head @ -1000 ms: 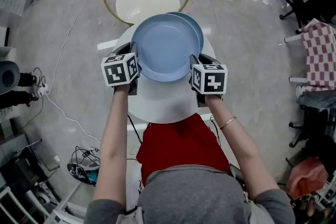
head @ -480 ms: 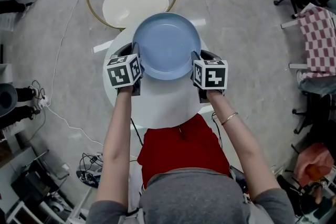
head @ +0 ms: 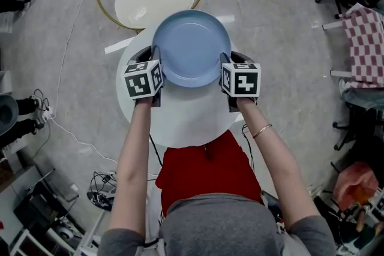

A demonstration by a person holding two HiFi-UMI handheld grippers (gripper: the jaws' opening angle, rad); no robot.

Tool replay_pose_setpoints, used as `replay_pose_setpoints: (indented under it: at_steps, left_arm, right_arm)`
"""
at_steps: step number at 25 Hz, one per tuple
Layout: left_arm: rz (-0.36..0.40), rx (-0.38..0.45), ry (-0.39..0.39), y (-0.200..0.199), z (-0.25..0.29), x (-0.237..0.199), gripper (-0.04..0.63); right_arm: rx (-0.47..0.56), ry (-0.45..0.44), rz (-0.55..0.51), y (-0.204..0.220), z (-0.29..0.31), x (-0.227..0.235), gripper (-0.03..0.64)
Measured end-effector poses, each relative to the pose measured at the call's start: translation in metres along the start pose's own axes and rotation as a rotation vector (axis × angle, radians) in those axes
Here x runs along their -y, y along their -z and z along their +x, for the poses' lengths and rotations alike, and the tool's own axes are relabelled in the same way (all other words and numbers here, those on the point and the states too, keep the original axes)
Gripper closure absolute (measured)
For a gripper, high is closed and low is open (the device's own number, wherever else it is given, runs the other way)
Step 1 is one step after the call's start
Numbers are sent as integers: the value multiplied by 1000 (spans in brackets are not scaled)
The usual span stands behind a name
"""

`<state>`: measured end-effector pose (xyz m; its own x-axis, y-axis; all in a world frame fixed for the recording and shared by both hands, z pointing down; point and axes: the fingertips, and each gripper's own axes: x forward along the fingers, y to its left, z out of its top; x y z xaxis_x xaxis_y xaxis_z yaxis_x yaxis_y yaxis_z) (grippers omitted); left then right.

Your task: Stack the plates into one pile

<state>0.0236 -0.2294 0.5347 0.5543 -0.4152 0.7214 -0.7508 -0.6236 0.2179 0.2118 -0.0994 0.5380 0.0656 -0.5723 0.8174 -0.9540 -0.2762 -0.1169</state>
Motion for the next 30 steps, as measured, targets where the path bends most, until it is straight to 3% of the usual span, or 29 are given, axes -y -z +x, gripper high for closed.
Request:
replay_pose_setpoints:
  at_steps: [30]
  left_arm:
    - [113, -40, -69, 14, 15, -3, 530]
  right_arm:
    - [2, 77, -95, 0, 18, 11, 508]
